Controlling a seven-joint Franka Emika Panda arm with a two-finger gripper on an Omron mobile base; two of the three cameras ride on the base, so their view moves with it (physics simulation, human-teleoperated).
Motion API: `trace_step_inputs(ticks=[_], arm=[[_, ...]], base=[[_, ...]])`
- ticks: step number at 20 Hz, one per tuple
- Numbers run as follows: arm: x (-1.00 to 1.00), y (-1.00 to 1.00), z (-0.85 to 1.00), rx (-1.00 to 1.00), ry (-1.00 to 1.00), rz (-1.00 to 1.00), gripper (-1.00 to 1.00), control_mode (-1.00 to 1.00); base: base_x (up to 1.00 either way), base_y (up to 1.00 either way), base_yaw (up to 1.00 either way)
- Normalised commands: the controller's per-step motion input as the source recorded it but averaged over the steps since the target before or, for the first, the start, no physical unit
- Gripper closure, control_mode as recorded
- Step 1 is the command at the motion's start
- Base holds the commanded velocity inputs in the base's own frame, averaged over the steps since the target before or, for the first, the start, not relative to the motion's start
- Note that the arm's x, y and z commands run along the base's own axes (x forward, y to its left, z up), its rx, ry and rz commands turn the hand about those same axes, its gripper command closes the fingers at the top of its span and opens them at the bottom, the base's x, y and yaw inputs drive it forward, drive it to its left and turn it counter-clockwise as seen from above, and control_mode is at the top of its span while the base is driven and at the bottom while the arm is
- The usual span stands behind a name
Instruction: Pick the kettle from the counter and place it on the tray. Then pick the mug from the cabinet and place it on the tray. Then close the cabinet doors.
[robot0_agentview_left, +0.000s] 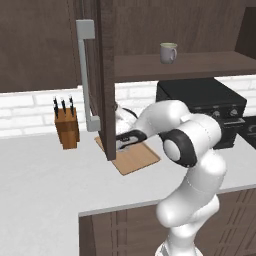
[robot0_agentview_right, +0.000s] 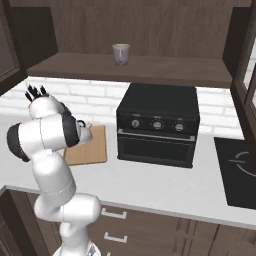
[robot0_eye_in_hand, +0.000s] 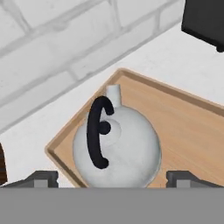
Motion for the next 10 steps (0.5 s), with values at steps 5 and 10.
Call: trace_step_inputs(ticks=[5, 10], arm=[[-0.73, -0.22, 0.7, 0.11, -0.24, 0.0, -1.0, -1.0], [-0.65, -0.22, 1.0, 0.14, -0.05, 0.0, -1.0, -1.0]], base=[[0.0, 0.0, 0.0], [0.0, 0.0, 0.0]])
